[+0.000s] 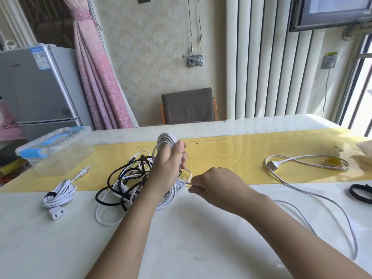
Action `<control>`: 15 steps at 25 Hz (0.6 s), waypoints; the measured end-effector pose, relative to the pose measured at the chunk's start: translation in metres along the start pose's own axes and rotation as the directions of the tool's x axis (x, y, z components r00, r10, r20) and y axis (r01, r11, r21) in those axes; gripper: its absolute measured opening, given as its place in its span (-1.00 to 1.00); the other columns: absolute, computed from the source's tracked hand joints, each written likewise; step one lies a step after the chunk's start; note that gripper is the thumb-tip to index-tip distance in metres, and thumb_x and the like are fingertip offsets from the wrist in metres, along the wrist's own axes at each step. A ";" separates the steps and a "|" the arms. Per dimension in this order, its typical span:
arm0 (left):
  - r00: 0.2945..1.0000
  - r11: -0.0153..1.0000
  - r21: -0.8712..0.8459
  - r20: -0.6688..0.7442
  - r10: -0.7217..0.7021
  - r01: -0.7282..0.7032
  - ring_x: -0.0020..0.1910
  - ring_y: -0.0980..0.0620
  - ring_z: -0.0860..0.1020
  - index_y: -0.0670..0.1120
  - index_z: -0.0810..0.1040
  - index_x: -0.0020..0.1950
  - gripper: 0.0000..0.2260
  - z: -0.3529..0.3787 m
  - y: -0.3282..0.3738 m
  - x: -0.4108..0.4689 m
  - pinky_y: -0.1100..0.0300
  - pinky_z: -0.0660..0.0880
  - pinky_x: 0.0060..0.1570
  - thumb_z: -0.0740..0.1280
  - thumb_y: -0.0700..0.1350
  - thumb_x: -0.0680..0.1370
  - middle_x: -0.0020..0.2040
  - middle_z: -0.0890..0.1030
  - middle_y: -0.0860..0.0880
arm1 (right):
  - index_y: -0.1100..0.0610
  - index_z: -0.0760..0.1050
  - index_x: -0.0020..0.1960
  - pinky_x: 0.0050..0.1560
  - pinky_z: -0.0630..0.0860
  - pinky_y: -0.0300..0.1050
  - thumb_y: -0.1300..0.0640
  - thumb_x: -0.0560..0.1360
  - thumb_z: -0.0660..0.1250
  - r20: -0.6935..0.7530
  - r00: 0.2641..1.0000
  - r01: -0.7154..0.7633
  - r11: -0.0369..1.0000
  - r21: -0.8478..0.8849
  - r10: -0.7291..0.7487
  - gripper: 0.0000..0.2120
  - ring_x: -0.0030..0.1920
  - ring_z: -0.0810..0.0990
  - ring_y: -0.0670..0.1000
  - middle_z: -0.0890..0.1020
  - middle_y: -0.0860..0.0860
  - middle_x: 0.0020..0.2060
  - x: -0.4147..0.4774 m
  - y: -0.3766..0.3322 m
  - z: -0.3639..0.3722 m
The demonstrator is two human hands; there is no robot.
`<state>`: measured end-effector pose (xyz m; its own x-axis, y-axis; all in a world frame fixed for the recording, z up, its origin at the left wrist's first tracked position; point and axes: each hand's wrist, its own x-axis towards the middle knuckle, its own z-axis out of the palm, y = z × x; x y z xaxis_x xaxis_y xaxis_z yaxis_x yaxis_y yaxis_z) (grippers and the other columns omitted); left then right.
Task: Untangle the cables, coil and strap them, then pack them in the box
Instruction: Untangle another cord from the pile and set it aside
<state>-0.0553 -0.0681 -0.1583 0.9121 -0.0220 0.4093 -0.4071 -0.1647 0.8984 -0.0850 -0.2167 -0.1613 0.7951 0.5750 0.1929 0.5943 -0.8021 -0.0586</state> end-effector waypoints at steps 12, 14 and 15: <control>0.906 0.871 0.473 0.299 -0.300 0.132 -0.48 -0.01 0.33 -0.12 0.45 -0.28 -0.54 0.013 -0.003 -0.017 0.22 0.29 -0.37 0.01 0.11 0.65 -0.48 0.39 -0.01 | 0.00 0.52 -0.07 -0.37 0.30 -0.14 0.23 0.44 0.20 -0.249 0.964 -0.081 0.994 0.080 0.098 -0.80 -0.28 0.44 0.10 0.47 -0.06 -0.39 -0.008 0.018 -0.022; 0.869 0.885 0.407 0.326 -0.373 0.227 -0.53 0.02 0.28 -0.14 0.48 -0.28 -0.49 0.012 -0.002 -0.018 0.22 0.25 -0.42 0.02 0.17 0.64 -0.53 0.36 0.02 | 0.02 0.53 -0.12 -0.35 0.35 -0.13 0.26 0.40 0.20 -0.344 0.918 -0.177 0.979 0.096 0.200 -0.80 -0.28 0.49 0.13 0.55 -0.01 -0.37 -0.008 0.027 -0.024; 0.845 0.891 0.371 0.359 -0.397 0.261 -0.56 0.04 0.26 -0.15 0.46 -0.29 -0.48 0.013 0.001 -0.018 0.22 0.23 -0.45 0.01 0.18 0.64 -0.56 0.35 0.05 | 0.02 0.54 -0.14 -0.35 0.37 -0.12 0.27 0.38 0.21 -0.393 0.879 -0.233 0.963 0.138 0.269 -0.80 -0.29 0.50 0.14 0.55 0.00 -0.38 -0.008 0.033 -0.025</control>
<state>-0.0716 -0.0804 -0.1668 0.9492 -0.3070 -0.0684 -0.1066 -0.5187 0.8483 -0.0747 -0.2520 -0.1399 0.8111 0.2267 0.5392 0.4039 -0.8838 -0.2360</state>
